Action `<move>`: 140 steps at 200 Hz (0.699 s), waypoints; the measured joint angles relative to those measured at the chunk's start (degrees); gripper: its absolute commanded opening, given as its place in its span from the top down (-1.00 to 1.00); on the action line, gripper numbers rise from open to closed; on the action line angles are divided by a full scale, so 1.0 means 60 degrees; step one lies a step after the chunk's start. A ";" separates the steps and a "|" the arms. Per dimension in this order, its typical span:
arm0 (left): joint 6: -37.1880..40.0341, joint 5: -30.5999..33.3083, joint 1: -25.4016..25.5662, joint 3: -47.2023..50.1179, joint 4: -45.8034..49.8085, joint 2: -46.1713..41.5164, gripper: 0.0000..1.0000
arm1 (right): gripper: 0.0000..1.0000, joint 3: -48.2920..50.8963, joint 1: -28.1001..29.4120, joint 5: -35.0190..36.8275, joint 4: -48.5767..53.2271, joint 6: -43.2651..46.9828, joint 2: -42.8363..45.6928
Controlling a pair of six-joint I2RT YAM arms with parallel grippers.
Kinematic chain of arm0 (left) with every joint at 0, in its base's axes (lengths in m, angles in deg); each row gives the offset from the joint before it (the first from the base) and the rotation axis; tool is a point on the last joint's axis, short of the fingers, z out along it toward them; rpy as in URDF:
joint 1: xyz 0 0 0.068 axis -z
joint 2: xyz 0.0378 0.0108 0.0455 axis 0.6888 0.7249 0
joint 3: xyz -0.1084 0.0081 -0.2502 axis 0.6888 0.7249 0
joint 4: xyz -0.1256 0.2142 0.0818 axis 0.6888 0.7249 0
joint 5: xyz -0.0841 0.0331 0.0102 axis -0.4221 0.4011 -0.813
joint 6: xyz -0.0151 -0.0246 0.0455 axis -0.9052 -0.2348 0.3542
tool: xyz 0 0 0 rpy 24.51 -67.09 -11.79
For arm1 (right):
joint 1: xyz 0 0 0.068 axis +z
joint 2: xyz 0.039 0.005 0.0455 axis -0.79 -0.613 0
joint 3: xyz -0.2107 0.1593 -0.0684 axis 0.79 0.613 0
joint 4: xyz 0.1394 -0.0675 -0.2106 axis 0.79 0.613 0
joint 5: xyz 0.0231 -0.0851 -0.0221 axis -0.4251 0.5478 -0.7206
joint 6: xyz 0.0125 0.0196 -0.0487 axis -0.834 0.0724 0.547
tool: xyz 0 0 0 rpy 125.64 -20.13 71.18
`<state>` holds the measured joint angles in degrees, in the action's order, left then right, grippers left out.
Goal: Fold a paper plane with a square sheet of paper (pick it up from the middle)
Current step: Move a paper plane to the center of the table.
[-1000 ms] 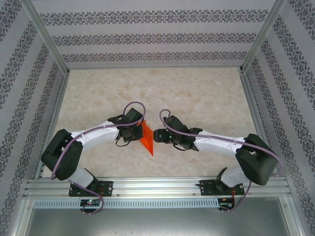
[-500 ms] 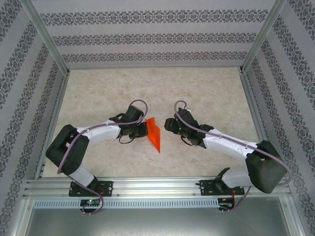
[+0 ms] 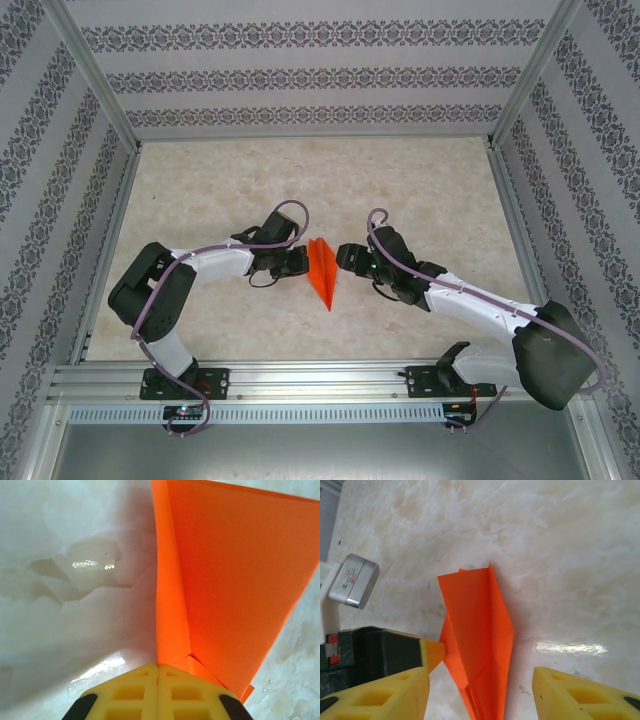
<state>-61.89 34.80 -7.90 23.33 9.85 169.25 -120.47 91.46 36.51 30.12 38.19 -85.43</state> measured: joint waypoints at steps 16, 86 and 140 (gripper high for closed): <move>0.0007 -0.0004 0.0000 0.0000 0.0000 0.0011 0.95 | -0.09 -0.0004 0.0004 -0.0335 -0.0197 0.0029 -0.0149; 0.0073 -0.0084 -0.0047 0.0004 0.0004 0.0018 0.96 | -0.11 -0.0539 0.0761 -0.0965 -0.0189 0.0146 -0.1402; 0.0073 -0.0219 -0.0127 0.0058 0.0004 0.0018 0.95 | -0.11 -0.0943 0.0958 -0.1118 -0.0153 0.0299 -0.1931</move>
<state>-61.45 33.49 -8.66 23.68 9.87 169.36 -126.13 97.20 29.80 29.20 39.98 -97.01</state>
